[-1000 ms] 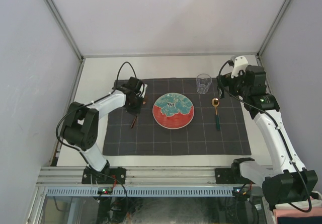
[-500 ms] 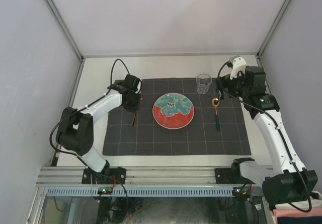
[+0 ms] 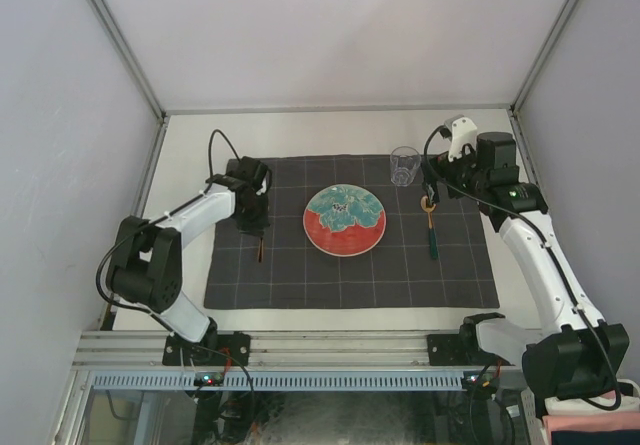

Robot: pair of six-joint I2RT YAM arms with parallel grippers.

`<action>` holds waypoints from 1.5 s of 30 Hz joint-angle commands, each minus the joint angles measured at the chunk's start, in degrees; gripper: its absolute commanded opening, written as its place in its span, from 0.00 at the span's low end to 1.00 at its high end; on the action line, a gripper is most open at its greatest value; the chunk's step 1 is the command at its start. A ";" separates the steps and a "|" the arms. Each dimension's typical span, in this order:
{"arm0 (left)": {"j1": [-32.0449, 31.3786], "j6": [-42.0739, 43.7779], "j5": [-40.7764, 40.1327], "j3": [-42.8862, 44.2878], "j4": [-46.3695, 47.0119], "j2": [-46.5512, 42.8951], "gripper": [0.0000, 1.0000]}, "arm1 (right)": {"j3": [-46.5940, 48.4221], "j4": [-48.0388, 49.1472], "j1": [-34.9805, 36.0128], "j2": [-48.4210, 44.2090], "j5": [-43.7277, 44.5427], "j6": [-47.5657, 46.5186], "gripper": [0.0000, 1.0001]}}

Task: Set the dinner table for one person
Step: Adjust the fork on the napkin.

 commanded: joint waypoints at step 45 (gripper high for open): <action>0.29 2.01 1.17 -2.13 6.81 3.34 0.00 | 0.98 -0.05 -0.66 -2.08 -0.25 -0.58 1.00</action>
